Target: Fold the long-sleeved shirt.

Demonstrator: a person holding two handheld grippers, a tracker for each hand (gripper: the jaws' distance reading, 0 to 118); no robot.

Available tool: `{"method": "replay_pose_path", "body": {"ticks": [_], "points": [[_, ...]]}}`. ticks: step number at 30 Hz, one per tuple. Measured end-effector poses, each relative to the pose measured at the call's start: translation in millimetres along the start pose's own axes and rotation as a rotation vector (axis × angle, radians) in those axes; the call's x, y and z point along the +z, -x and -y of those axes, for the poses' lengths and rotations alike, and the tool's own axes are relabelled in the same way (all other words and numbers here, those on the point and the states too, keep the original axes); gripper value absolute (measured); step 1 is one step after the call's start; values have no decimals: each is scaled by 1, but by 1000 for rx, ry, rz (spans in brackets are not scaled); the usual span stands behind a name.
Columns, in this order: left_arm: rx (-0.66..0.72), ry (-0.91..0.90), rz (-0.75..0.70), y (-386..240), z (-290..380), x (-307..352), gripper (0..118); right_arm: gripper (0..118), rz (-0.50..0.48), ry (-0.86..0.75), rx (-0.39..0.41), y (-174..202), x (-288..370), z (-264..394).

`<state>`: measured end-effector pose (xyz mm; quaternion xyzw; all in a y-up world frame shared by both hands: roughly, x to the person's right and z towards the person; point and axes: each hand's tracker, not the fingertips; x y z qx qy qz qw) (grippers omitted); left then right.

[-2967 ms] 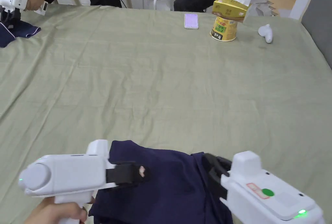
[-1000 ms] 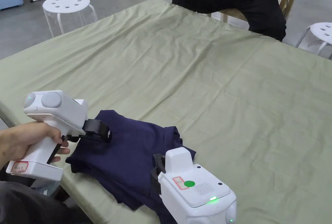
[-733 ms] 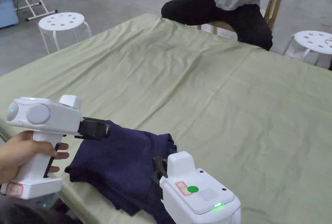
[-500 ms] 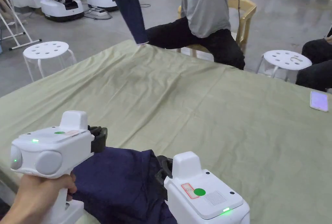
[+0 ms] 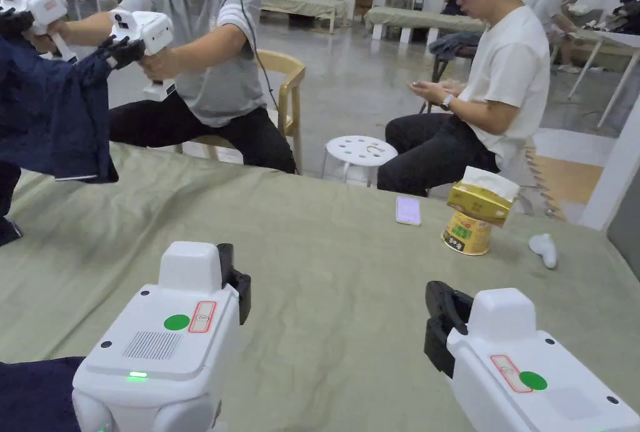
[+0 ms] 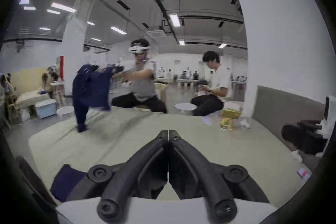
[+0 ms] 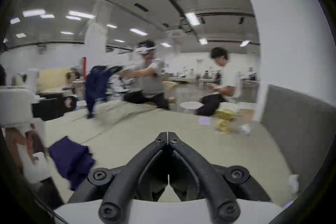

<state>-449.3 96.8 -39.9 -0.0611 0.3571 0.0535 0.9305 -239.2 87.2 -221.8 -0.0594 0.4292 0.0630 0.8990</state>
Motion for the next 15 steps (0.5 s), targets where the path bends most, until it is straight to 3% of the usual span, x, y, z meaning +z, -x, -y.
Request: {"method": "replay_pose_path", "body": {"ticks": [2, 6, 11, 15], "points": [[-18, 6, 45, -22, -3, -5, 3, 0, 134, -47, 6, -27, 13, -3], [-41, -7, 85, -57, -6, -13, 3, 0, 273, -73, 22, -69, 31, -10], [-83, -38, 106, -78, -10, -15, 3, 0, 322, -60, -2, -90, 33, -12], [-91, -43, 136, -83, -15, -14, 3, 0, 304, -80, -14, -91, 34, -10]]}}
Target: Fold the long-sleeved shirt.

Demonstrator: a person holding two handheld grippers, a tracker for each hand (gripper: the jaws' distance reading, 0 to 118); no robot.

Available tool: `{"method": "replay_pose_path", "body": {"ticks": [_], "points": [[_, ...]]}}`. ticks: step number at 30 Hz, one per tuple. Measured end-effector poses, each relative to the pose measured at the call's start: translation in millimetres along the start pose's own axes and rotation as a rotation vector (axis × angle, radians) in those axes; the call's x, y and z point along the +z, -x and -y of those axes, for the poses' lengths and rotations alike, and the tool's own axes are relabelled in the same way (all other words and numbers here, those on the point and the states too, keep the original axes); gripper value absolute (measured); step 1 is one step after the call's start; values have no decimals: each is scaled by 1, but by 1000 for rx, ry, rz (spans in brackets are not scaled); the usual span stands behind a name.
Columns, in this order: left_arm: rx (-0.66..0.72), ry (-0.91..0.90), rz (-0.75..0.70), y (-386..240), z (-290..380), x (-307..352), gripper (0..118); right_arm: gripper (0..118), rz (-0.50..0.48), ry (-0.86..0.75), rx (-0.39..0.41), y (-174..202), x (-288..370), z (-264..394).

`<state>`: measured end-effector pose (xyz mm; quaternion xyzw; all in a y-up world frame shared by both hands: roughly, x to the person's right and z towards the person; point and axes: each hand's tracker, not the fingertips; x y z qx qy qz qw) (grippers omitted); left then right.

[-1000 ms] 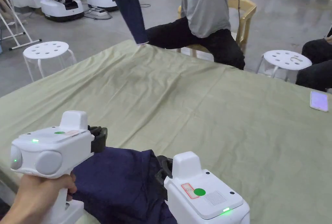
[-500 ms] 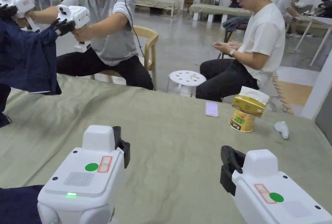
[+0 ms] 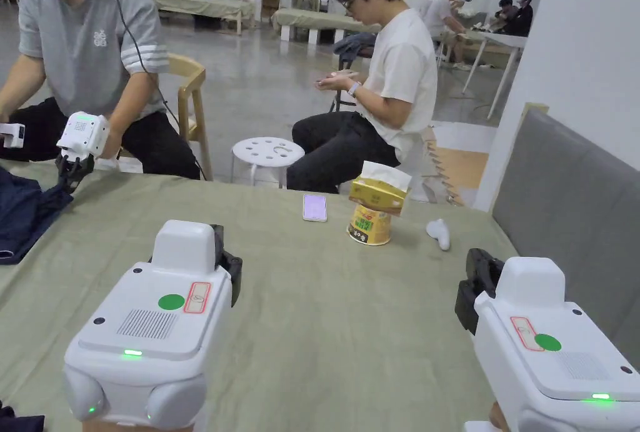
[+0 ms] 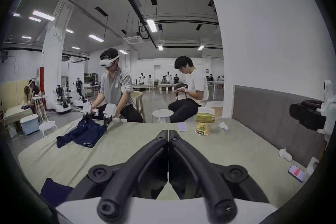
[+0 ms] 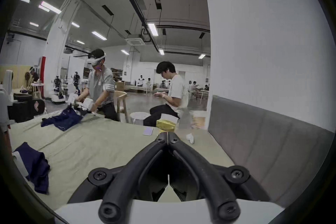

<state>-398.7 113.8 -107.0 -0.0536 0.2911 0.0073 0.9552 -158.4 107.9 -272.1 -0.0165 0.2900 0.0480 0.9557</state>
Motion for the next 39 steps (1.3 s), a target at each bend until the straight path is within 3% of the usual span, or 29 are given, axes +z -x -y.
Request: {"method": "replay_pose_path", "body": {"ticks": [2, 3, 4, 5, 6, 7, 9, 11, 17, 30, 39], "points": [[0, -12, -7, -2, -1, 3, 6, 2, -8, -5, -6, 2, 1, 1], [-1, -20, 3, -3, -1, 4, 15, 17, 2, -11, 7, 5, 1, 2], [-5, -21, 4, -3, -1, 3, 27, 45, -2, -21, 5, 5, 2, 3], [-9, -22, -1, -4, -2, 3, 54, 84, -9, -26, -5, 4, 1, 2], [-10, -23, -2, -4, -2, 2, 75, 106, -7, -25, -12, 5, 0, 2], [-9, -14, 4, -3, -3, 0, 88, 116, 3, -21, -20, 7, -1, 2], [7, -10, 19, -2, -4, -2, 109, 118, -9, -24, -28, 7, -1, 3], [-30, -32, 6, -6, -4, -3, 110, 118, 3, -37, -21, 8, -3, 2], [-36, -70, -8, -11, -14, 1, 111, 118, 7, -36, -39, 5, -6, 0], [-5, -91, -27, -6, -20, 11, 111, 118, 30, -96, 51, 11, 4, -7], [19, -95, -35, -4, -25, 14, 111, 118, 24, -105, 35, 13, 7, -10]]}}
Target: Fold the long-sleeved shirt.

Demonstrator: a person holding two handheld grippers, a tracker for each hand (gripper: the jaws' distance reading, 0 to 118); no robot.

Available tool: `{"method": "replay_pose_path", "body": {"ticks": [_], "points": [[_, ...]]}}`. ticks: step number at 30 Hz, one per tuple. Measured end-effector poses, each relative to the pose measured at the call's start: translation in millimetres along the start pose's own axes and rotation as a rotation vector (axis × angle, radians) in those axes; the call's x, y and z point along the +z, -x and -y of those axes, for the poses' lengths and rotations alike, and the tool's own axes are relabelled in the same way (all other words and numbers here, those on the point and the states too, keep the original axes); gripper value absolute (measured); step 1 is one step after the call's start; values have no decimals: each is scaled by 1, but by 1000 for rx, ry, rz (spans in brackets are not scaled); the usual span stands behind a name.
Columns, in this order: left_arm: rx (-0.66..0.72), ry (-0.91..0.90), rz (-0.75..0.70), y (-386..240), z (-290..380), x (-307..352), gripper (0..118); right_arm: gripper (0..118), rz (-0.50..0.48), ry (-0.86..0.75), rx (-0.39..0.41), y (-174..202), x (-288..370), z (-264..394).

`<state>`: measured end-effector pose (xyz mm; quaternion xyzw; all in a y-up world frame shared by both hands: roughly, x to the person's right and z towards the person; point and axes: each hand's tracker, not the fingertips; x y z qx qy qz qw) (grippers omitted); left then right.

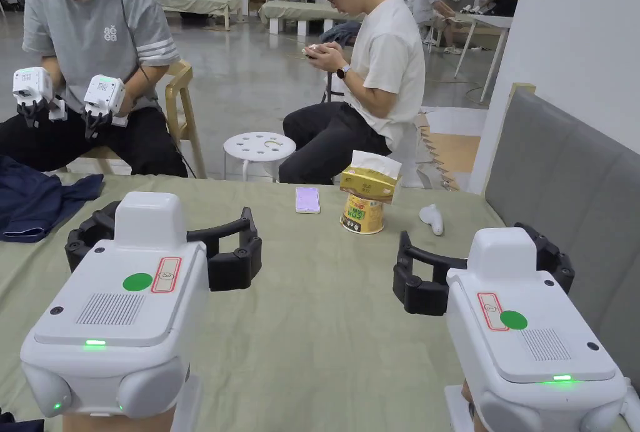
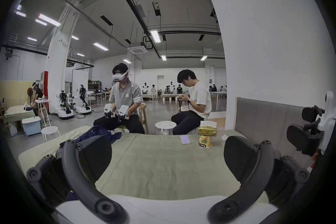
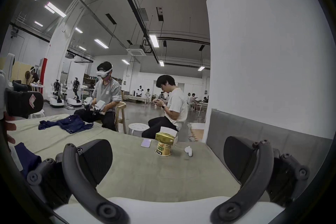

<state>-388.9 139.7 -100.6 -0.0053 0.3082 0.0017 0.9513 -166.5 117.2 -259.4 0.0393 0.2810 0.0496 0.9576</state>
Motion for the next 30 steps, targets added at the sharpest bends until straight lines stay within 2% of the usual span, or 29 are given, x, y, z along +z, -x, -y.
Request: {"method": "replay_pose_path", "body": {"ticks": [10, 14, 20, 23, 30], "points": [[2, -40, -34, 4, 0, 7, 111, 118, 18, 14, 3, 2, 4, 0], [4, -79, -55, 5, 1, 11, 111, 118, 11, 21, -36, 1, 4, -1], [7, -64, -42, 6, 0, 11, 111, 118, 25, 11, -41, 0, 4, 1], [-57, -92, -46, 2, 3, 13, 111, 118, 34, -1, -33, 0, 7, 3], [-28, -73, -23, 1, 2, 13, 111, 118, 44, -8, -26, -1, 9, 4]]}}
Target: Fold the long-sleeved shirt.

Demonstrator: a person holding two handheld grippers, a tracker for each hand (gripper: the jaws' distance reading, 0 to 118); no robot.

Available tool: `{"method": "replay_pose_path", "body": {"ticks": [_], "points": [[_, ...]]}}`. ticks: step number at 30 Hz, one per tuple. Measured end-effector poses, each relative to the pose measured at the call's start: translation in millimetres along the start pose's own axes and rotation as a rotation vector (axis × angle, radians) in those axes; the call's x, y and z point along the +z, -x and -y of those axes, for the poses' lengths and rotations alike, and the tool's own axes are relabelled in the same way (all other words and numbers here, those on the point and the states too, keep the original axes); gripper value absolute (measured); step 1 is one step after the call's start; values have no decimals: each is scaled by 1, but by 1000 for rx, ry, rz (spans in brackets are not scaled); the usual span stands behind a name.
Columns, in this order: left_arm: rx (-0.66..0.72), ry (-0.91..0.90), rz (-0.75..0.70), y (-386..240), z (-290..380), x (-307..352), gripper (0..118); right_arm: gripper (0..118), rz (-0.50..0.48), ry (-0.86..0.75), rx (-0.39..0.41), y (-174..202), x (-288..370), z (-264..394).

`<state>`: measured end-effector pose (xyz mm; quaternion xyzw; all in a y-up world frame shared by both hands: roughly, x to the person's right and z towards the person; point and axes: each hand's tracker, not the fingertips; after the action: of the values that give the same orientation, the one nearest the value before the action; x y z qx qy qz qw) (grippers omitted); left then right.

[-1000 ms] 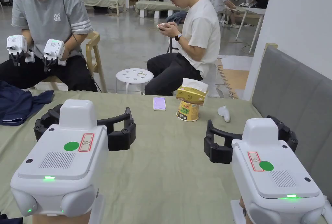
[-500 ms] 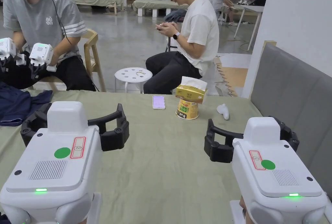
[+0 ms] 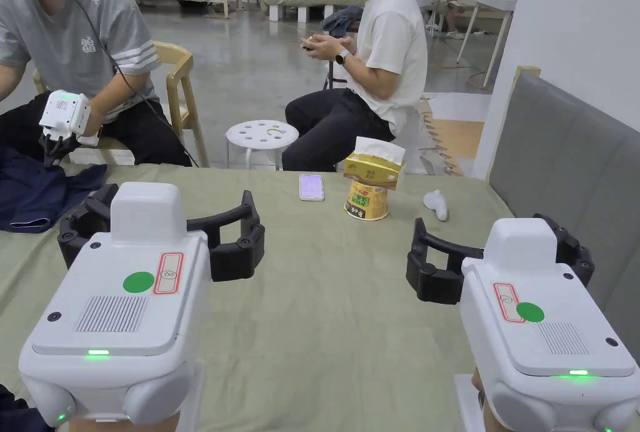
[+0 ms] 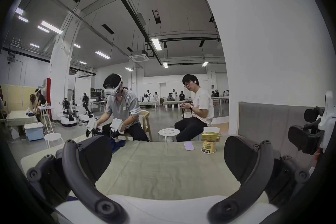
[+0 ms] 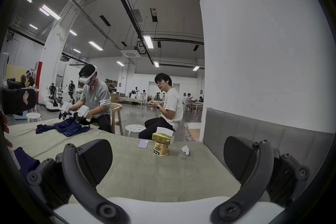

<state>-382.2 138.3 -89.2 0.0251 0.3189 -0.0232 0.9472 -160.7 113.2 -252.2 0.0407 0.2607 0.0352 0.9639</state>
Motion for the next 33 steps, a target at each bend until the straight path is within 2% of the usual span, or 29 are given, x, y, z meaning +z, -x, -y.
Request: {"method": "replay_pose_path", "body": {"ticks": [33], "points": [[4, 42, -8, 0, 7, -2, 111, 118, -20, 4, 12, 2, 2, 2]]}}
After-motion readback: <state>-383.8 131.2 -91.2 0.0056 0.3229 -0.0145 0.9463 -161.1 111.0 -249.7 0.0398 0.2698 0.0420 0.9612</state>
